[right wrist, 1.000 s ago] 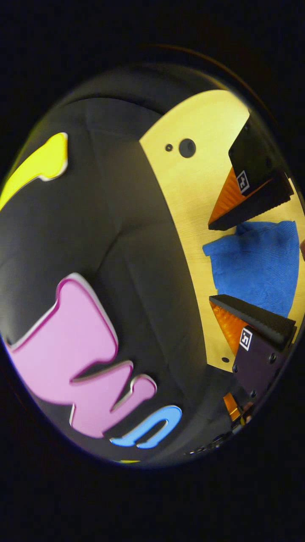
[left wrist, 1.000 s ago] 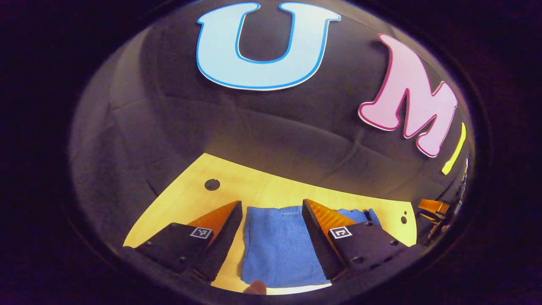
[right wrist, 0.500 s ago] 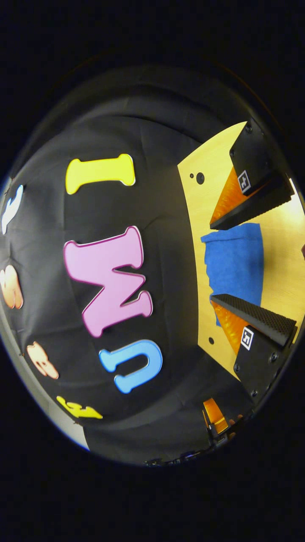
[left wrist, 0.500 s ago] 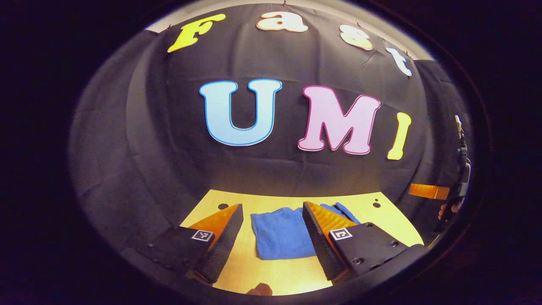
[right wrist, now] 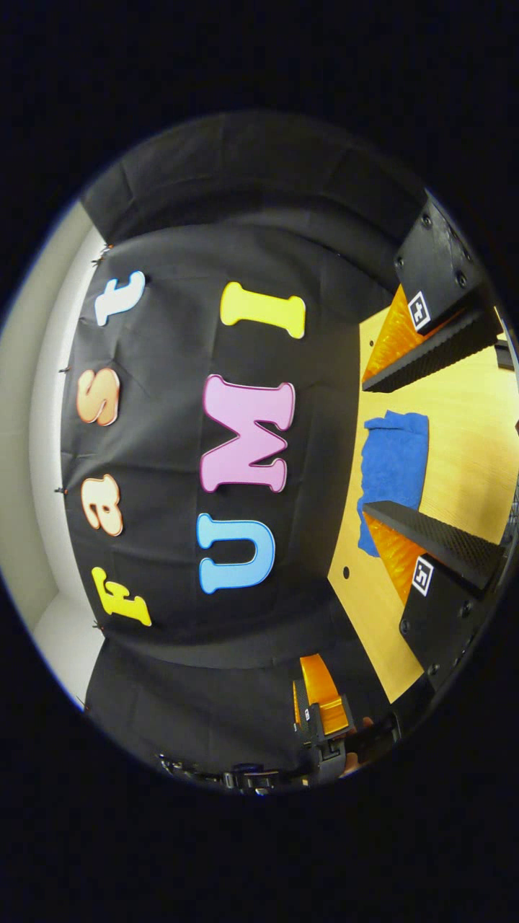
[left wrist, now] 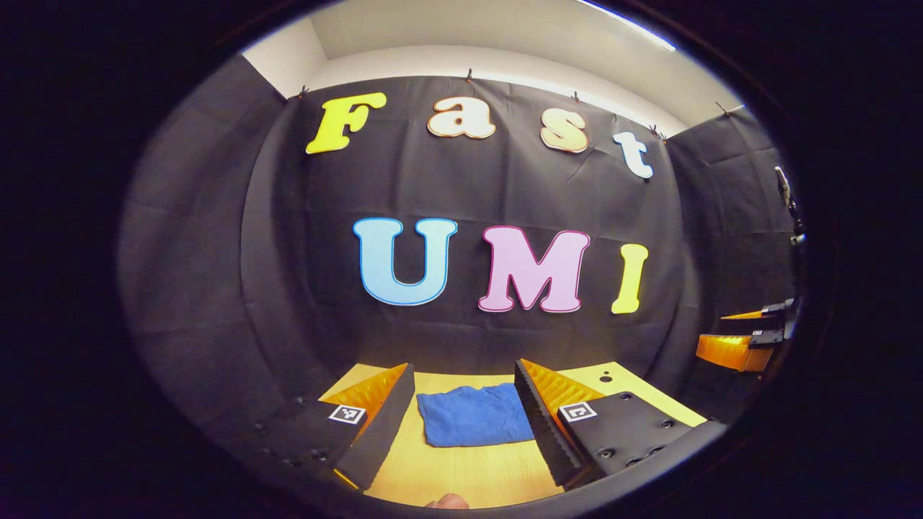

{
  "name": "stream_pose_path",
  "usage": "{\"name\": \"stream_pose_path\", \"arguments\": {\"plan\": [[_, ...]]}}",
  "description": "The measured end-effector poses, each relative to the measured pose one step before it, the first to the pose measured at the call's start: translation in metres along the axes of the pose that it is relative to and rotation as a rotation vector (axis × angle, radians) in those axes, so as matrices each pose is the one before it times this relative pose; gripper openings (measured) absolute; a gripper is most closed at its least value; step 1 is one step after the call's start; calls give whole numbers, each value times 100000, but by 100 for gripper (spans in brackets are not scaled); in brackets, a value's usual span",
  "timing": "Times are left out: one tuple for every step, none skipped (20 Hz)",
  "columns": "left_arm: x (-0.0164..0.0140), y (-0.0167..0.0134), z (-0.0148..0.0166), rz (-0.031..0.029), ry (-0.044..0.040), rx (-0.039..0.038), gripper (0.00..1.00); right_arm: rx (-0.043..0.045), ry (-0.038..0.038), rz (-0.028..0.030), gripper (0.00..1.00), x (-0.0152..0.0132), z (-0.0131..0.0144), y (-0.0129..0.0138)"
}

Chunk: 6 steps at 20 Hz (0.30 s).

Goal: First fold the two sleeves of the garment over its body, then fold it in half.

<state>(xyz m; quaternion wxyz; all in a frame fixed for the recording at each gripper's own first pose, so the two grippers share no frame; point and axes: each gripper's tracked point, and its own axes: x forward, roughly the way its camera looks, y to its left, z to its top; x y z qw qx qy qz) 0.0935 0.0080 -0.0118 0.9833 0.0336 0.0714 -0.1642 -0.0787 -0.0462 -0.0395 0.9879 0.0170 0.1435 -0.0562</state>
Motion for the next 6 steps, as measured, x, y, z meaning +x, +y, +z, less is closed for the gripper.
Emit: {"name": "stream_pose_path", "arguments": {"plan": [[-1205, -564, 303, -515, -1173, -190, 80, -438, -1722, -1690, 96, -1034, 370, 366], [-1023, -629, 21, -500, -174, -1015, 80, 38, -1467, -1441, 96, -674, 341, 239], [-915, -487, -82, -561, -95, -1272, 80, 1673, 171, -371, 96, -734, -121, 548], [-811, -393, 21, -302, -525, -766, 80, 1760, -464, 229, 95, -607, -78, 684], [-623, -92, 160, 463, -530, 318, 80, 1060, -1218, 1063, 96, -42, 458, 412], [-452, 290, 210, 1162, -745, 661, 80, 593, -532, 0, 96, -254, 16, 263]]}}
